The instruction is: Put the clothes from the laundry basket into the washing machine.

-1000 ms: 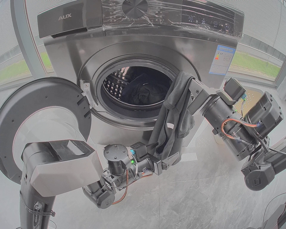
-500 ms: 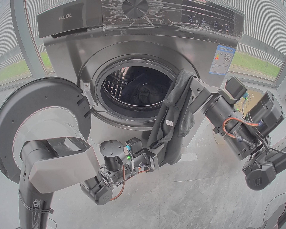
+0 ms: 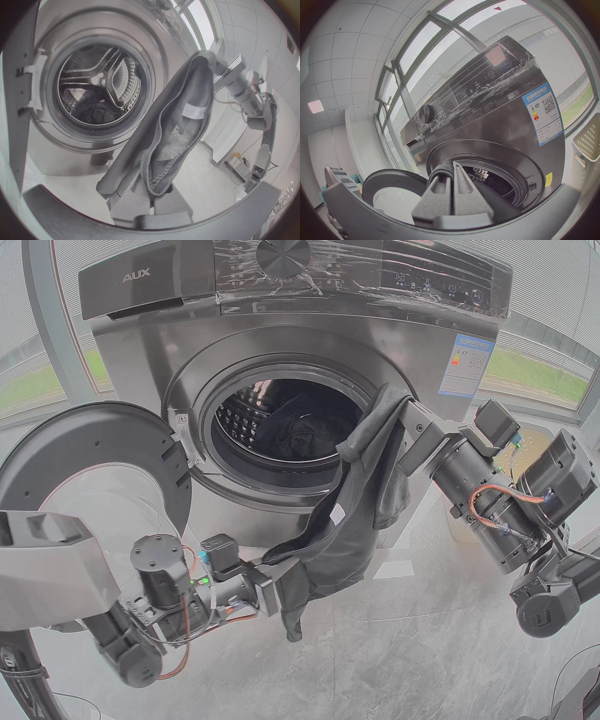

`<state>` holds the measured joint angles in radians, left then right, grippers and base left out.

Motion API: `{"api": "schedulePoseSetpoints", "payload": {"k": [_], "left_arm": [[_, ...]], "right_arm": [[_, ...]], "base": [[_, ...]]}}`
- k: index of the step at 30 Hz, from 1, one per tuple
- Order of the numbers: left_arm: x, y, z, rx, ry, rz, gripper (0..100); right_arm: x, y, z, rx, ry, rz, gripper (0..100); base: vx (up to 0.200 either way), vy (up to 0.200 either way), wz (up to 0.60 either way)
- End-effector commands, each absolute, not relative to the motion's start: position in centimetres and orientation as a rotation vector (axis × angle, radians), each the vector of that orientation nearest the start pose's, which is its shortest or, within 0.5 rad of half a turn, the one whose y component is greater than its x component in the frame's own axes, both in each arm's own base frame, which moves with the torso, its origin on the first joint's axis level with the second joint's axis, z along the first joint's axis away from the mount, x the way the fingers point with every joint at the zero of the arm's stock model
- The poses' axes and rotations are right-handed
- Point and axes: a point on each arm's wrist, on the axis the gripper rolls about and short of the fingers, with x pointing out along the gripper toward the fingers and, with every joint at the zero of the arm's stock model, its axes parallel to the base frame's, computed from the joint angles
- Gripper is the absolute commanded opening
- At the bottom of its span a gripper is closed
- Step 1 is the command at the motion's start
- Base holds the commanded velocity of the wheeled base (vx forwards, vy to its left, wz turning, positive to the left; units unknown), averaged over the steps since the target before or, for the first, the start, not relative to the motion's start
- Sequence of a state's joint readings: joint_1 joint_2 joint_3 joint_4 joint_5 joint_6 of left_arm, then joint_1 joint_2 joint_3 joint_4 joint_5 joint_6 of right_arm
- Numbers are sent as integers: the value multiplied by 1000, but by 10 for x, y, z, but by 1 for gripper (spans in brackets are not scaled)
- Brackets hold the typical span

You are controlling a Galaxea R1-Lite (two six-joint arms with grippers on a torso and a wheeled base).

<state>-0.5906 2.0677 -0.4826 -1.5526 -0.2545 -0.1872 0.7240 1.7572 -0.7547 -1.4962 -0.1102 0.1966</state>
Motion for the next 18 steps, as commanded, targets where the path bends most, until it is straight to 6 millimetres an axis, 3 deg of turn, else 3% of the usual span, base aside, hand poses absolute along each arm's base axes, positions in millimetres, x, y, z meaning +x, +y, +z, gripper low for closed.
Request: {"api": "schedulePoseSetpoints", "payload": {"k": [1, 4, 10, 18], "left_arm": [[217, -133, 124, -170, 38, -792, 0], [207, -119, 133, -175, 12, -770, 0], [215, -111, 144, -180, -49, -730, 0], [220, -93, 191, -195, -263, -664, 0]], "right_arm": [[224, 194, 239, 401, -401, 649, 0], [221, 194, 235, 414, -381, 658, 0], [215, 188, 232, 406, -364, 658, 0], [212, 181, 222, 386, -326, 651, 0]], "base": [[0, 0, 0], [0, 0, 0], [0, 0, 0], [0, 0, 0]]}}
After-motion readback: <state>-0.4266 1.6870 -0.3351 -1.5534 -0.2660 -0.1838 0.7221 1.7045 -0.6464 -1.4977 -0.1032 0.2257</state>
